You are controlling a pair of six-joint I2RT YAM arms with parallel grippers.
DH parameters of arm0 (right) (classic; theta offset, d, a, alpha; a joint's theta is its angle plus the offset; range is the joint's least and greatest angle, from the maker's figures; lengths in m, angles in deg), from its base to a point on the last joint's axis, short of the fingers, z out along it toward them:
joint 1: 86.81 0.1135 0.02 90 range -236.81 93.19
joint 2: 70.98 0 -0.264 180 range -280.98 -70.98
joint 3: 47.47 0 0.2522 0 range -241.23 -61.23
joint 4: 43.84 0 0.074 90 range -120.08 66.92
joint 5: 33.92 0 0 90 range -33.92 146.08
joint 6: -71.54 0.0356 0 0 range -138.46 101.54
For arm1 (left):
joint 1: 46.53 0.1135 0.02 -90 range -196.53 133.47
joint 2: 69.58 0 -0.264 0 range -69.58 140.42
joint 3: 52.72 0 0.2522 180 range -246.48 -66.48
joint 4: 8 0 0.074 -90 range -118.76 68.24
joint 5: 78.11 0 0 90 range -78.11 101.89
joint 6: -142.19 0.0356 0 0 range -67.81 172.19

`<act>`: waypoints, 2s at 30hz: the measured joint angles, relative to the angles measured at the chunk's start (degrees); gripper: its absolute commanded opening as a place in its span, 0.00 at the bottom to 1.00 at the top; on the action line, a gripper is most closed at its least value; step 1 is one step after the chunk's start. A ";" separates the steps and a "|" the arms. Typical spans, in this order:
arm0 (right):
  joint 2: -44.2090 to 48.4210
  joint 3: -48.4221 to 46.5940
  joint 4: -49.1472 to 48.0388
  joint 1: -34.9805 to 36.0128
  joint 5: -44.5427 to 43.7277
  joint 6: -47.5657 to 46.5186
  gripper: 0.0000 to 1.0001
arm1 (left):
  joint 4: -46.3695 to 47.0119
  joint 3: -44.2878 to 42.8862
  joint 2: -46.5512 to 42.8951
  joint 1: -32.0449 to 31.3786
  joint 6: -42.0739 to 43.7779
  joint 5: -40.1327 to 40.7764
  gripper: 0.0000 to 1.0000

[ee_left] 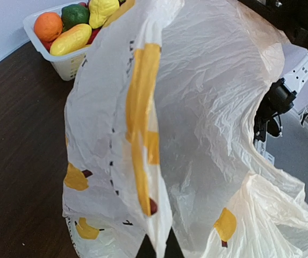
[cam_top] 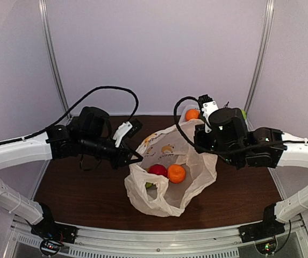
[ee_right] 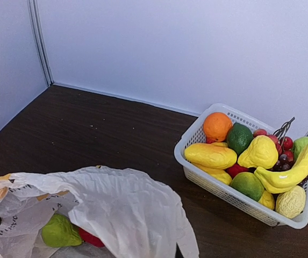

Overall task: Untie the knot of the plastic bag and take out the fruit
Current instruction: Adjust the bag opening for the takeout bag, then reach into the gripper in the takeout bag.

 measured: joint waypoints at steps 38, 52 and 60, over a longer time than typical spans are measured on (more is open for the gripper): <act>-8.28 -9.18 -0.15 11.28 29.31 -8.37 0.90 | 7.08 1.05 4.39 6.67 9.09 -13.44 0.00; -8.02 5.20 2.38 3.13 25.27 3.13 0.73 | 7.08 1.46 4.39 6.67 9.57 -13.03 0.00; -7.19 6.80 6.03 0.48 18.36 1.11 0.62 | 7.04 1.60 4.39 6.67 9.79 -13.00 0.00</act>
